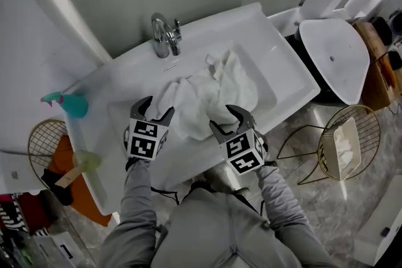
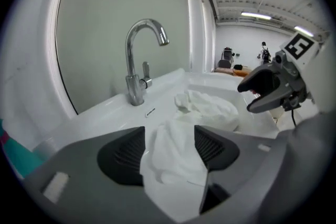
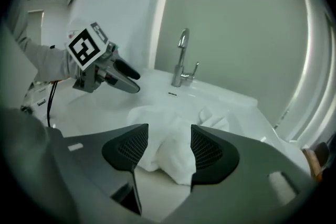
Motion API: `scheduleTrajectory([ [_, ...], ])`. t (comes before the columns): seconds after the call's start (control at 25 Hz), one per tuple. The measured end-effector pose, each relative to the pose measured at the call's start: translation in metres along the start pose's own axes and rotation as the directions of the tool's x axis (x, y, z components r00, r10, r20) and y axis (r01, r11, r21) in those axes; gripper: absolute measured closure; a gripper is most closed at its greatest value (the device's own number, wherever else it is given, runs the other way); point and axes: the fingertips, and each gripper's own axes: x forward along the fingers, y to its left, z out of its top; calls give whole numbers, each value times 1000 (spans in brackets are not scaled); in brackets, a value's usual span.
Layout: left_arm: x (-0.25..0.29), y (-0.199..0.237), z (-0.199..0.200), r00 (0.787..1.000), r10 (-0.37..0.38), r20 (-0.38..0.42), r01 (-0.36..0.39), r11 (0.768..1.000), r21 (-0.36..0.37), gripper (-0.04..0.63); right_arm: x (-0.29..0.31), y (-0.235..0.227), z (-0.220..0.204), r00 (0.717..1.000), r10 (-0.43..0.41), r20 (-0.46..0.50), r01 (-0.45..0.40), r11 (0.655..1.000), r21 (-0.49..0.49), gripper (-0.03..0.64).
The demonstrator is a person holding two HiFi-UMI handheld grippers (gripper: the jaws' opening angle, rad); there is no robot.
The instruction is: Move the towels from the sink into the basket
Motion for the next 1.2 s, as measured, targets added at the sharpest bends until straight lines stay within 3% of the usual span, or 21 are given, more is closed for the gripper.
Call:
scheduleTrajectory([
  [0.2, 42, -1, -39, 981, -140, -135, 142, 990, 1, 267, 37, 39, -19, 976, 104, -192, -140, 974, -180, 359],
  [0.52, 90, 3, -67, 947, -240, -214, 238, 971, -38, 202, 77, 67, -62, 880, 155, -449, -317, 896, -312, 318],
  [0.88, 122, -9, -84, 877, -372, -305, 377, 925, -44, 172, 124, 60, -92, 787, 75, -613, -351, 870, -345, 282],
  [1.04, 131, -15, -88, 861, -402, -313, 405, 913, -59, 172, 134, 59, -101, 747, 60, -662, -366, 869, -334, 282],
  [1.2, 135, -18, -91, 849, -431, -305, 424, 901, -95, 178, 136, 57, -105, 733, 72, -676, -381, 867, -321, 285],
])
